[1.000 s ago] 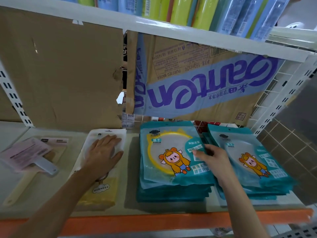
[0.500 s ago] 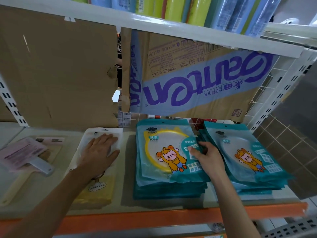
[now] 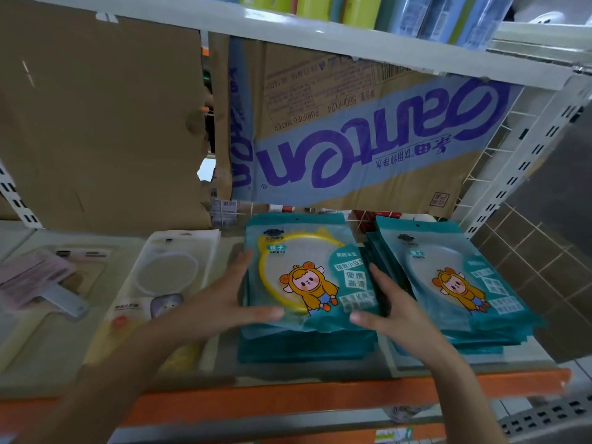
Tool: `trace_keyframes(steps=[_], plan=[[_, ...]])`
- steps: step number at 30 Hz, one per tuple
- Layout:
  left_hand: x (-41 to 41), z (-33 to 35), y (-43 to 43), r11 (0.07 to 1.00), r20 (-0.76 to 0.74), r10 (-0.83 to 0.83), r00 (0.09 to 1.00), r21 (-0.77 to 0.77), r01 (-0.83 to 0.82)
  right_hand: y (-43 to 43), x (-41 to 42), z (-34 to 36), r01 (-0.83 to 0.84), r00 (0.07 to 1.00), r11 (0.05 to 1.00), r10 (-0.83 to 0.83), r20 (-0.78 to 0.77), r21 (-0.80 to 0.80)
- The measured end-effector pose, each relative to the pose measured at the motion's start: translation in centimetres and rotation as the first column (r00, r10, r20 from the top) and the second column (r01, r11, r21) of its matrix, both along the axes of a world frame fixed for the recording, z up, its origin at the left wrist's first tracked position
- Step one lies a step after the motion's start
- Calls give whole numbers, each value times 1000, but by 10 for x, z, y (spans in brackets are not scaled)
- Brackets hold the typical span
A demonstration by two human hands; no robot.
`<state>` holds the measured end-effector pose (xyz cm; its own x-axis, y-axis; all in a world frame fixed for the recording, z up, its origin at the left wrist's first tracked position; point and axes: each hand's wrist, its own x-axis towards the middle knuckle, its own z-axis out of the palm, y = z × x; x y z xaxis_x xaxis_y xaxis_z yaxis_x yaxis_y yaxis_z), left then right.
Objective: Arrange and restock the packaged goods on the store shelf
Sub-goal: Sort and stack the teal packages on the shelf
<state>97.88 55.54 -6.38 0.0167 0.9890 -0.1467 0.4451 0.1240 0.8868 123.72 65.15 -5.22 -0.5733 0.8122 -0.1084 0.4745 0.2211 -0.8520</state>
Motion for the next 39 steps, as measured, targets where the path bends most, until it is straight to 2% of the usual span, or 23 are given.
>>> trace_keyframes(steps=[6,11,15,17,23,27,29,31,33,37,39], plan=[[15,-23,10,993,-98,45,994,114,-33,3,7,1,-93,990,996,92,112,6],[21,-18,9,993,-76,121,990,15,-120,2,6,-1,-79,994,996,76,81,45],[17,-19,9,991,-62,135,989,30,-133,2,4,-5,-57,997,990,50,60,126],[21,-16,8,988,-108,147,983,60,-141,3,3,-7,-65,997,987,58,58,144],[49,0,1,980,-398,194,897,111,-162,2,8,-7,-96,995,993,96,-1,74],[54,1,-2,952,-402,287,870,218,-213,-1,12,-7,-100,994,993,103,-44,65],[55,-1,-4,936,-434,294,852,312,-163,-1,14,-9,-98,989,995,96,-111,-7],[57,-8,-6,887,-528,323,785,459,-56,1,16,-11,-91,985,994,80,-155,-65],[59,-14,-8,829,-574,359,736,558,30,4,17,-15,-60,988,998,56,-145,-26],[58,-20,-10,810,-560,339,756,582,68,10,14,-18,102,964,988,-127,-233,-114],[55,-20,-9,824,-621,303,723,552,128,10,10,-18,102,968,987,-127,-217,-127]])
